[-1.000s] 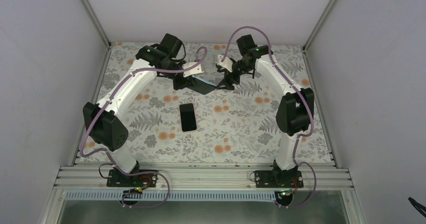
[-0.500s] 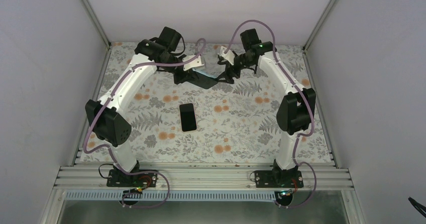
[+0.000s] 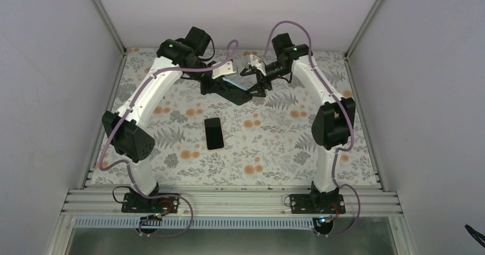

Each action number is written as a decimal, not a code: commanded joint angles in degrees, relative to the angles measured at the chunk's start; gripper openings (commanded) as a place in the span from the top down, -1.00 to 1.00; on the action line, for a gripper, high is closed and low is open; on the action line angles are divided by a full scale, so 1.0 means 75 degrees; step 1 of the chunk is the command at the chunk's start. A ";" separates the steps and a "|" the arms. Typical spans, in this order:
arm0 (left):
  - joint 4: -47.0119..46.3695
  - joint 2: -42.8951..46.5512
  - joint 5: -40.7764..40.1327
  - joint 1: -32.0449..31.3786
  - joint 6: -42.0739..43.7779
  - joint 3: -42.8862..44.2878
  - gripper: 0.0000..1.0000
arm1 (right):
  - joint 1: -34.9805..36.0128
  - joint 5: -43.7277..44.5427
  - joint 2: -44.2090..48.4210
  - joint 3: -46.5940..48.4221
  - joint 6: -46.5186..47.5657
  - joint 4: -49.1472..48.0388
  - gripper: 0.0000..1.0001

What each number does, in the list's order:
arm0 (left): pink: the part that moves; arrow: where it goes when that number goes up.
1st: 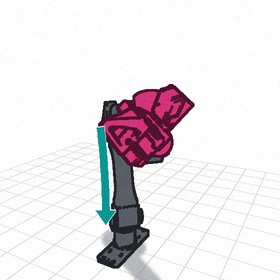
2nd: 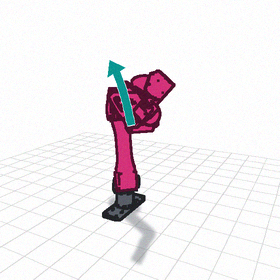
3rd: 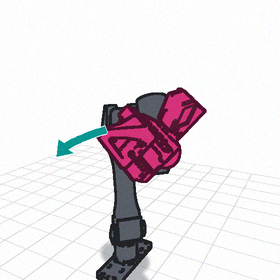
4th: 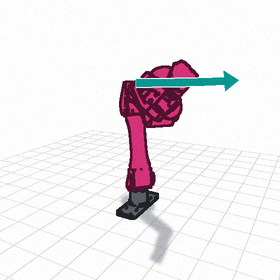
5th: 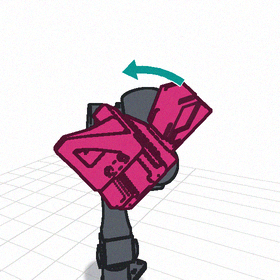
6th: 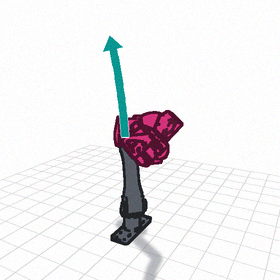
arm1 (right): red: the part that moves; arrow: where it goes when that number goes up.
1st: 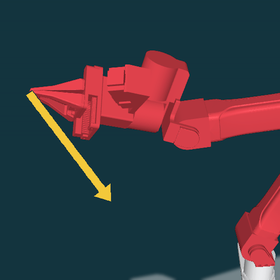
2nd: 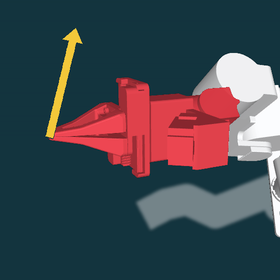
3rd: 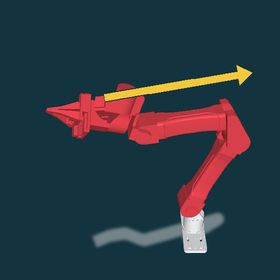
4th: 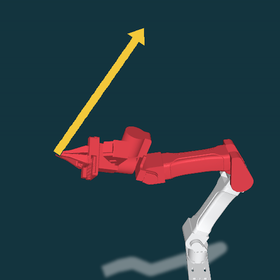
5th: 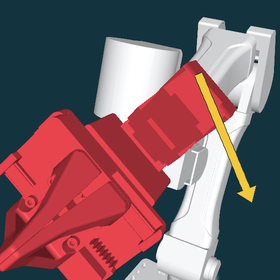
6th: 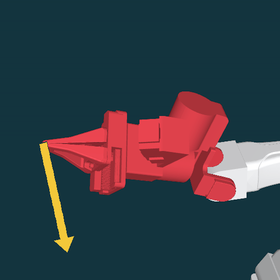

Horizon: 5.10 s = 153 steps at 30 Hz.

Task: Take the phone out of the phone case
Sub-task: Remove the phone case from the phone.

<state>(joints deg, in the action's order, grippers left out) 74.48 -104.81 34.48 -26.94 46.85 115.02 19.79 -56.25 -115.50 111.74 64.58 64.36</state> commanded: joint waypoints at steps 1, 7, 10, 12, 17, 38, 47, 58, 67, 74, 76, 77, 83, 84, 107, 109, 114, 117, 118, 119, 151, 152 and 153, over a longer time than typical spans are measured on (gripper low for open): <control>-0.2899 -0.0438 0.0020 -0.0179 -0.0597 0.0541 0.95 | 0.1355 -0.2145 -0.0092 0.0246 0.0210 0.1239 -0.90; -0.3722 -0.0551 -0.0874 -0.0341 -0.0877 0.0435 0.95 | 0.1719 -0.2654 -0.0252 0.0633 -0.0237 0.1245 -0.60; -0.4200 -0.0438 -0.1184 -0.0346 -0.0973 0.0154 0.95 | 0.1841 -0.3179 -0.0160 0.0746 -0.0509 0.1252 -0.33; -0.4496 -0.0335 -0.1342 -0.0346 -0.1006 0.0001 0.95 | 0.1930 -0.3249 0.0007 0.0694 -0.0439 0.1239 -0.23; -0.4421 -0.0365 -0.1483 -0.0334 -0.0963 0.0213 0.94 | 0.1967 -0.3195 0.0006 0.0717 -0.0765 0.1230 0.93; -0.3439 0.1056 -0.3016 -0.0124 -0.0615 0.0230 -0.94 | 0.0414 -0.1795 0.0630 -0.0884 -0.5513 -0.3455 0.93; -0.6108 0.2226 -0.5712 -0.0872 -0.0232 -0.2121 -1.00 | -0.0176 0.0158 -0.0035 0.0153 -0.9155 -0.5021 0.94; -0.9869 0.1854 -0.6522 -0.1898 -0.0271 -0.3905 -1.00 | -0.0190 0.1580 -0.0257 0.1633 -1.1541 -0.5707 0.94; -1.0005 0.1071 -0.6209 -0.1658 -0.1097 -0.3008 -1.00 | -0.0190 0.1772 -0.0146 0.1583 -1.1669 -0.5827 0.94; -0.9885 0.0589 -0.6393 -0.1565 -0.1301 -0.2682 -0.99 | -0.0201 0.1726 0.0054 0.1362 -1.1562 -0.5963 0.93; -0.9877 0.0550 -0.6307 -0.1554 -0.1372 -0.2611 -0.98 | -0.0210 0.1769 0.0143 0.1188 -1.1579 -0.6117 0.94; -0.9805 0.0486 -0.6324 -0.1553 -0.1357 -0.2477 -0.98 | -0.0213 0.1749 0.0166 0.1132 -1.1614 -0.6181 0.94; -0.9878 0.0372 -0.6583 -0.1410 -0.1506 -0.2518 -0.95 | -0.0213 0.1651 0.0175 0.1134 -1.1666 -0.6252 0.94; -0.9848 0.0405 -0.6489 -0.1333 -0.1655 -0.2510 -0.94 | -0.0207 0.1652 0.0177 0.1126 -1.1633 -0.6224 0.94; -1.2530 0.0542 -0.8615 -0.1288 -0.1093 -0.3702 -0.70 | -0.0213 0.1373 0.0169 0.0847 -1.1749 -0.6260 0.94; -1.4036 0.0511 -0.9351 -0.1455 -0.0325 -0.4223 -0.67 | -0.0207 0.1184 0.0189 0.0712 -1.1846 -0.6319 0.94; -1.6410 -0.0059 -1.0139 -0.1668 0.1035 -0.4592 -0.52 | -0.0187 0.0397 0.0252 0.0327 -1.1908 -0.6350 0.94; -1.7752 -0.0503 -1.0364 -0.1670 0.1944 -0.4631 -0.36 | -0.0190 -0.0038 0.0439 0.0058 -1.1847 -0.6301 0.94; -1.8257 -0.0649 -1.0397 -0.1670 0.2202 -0.4648 -0.33 | -0.0190 -0.0168 0.0514 -0.0007 -1.1820 -0.6299 0.94; -1.8653 -0.0787 -1.0437 -0.1670 0.2452 -0.4649 -0.29 | -0.0190 -0.0277 0.0570 -0.0036 -1.1780 -0.6235 0.94; -1.7926 0.0408 -0.9978 -0.2562 0.2881 -0.5541 0.95 | -0.0539 0.5497 0.0926 0.0009 -0.9068 -0.3578 0.94; -1.7394 0.0553 -1.0013 -0.2561 0.2881 -0.5551 0.95 | -0.0619 0.5955 0.1032 -0.0218 -0.8941 -0.3648 0.94; -1.7197 0.0674 -1.0111 -0.2566 0.3027 -0.5651 0.95 | -0.0746 0.6221 0.1178 -0.0463 -0.8817 -0.3744 0.94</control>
<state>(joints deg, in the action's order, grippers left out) -61.93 -108.92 -39.35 -46.74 68.23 72.88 19.46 -35.73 -107.81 111.50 -16.51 29.54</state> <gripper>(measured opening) 0.080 0.060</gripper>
